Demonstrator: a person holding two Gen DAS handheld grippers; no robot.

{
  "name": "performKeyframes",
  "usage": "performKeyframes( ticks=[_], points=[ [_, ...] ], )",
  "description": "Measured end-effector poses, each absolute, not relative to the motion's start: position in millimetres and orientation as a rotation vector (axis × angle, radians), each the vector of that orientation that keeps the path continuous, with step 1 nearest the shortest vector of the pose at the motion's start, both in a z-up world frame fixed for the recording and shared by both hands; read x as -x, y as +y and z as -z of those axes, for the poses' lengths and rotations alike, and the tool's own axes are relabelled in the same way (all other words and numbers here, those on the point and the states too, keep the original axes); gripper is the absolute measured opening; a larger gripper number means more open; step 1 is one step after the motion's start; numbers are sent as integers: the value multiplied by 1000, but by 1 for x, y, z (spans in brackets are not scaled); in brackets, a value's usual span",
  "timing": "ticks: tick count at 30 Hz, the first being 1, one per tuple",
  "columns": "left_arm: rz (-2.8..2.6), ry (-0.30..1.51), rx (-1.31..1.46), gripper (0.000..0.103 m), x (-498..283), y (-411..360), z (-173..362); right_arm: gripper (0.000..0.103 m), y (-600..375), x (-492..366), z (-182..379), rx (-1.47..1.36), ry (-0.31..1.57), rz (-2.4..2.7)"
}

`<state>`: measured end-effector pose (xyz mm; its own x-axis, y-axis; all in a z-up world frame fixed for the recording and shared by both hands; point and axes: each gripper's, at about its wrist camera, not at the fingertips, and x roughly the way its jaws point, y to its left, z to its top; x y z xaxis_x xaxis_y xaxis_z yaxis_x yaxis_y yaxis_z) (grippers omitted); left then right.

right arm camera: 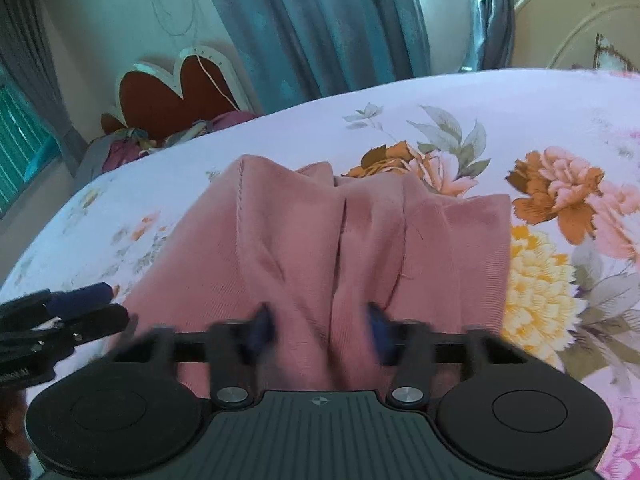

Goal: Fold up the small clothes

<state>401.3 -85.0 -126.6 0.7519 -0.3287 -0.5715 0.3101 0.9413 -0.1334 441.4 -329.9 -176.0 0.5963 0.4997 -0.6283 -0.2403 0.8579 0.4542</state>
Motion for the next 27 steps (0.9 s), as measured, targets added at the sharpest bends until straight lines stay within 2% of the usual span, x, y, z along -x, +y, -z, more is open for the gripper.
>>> performKeyframes(
  ticks=[1, 4, 8, 12, 17, 23, 25, 27],
  points=[
    [350, 630, 35, 51, -405, -86, 127, 13, -333, -441, 176, -357, 822, -421],
    [364, 624, 43, 51, -413, -92, 126, 10, -353, -434, 171, -435, 784, -348],
    [395, 617, 44, 53, -417, -102, 126, 10, -391, -418, 168, -586, 752, -285],
    [396, 645, 18, 57, -420, -109, 138, 10, -406, -415, 194, -674, 838, -208],
    [389, 662, 9, 59, -417, -98, 137, 10, -406, -405, 172, -640, 808, -246],
    [388, 688, 32, 59, -404, -79, 139, 17, -403, -369, 159, -580, 846, -280],
    [390, 699, 44, 59, -401, -79, 142, 25, -393, -358, 161, -552, 863, -291],
    [396, 706, 41, 59, -399, -81, 144, 25, -383, -349, 164, -500, 880, -290]
  ],
)
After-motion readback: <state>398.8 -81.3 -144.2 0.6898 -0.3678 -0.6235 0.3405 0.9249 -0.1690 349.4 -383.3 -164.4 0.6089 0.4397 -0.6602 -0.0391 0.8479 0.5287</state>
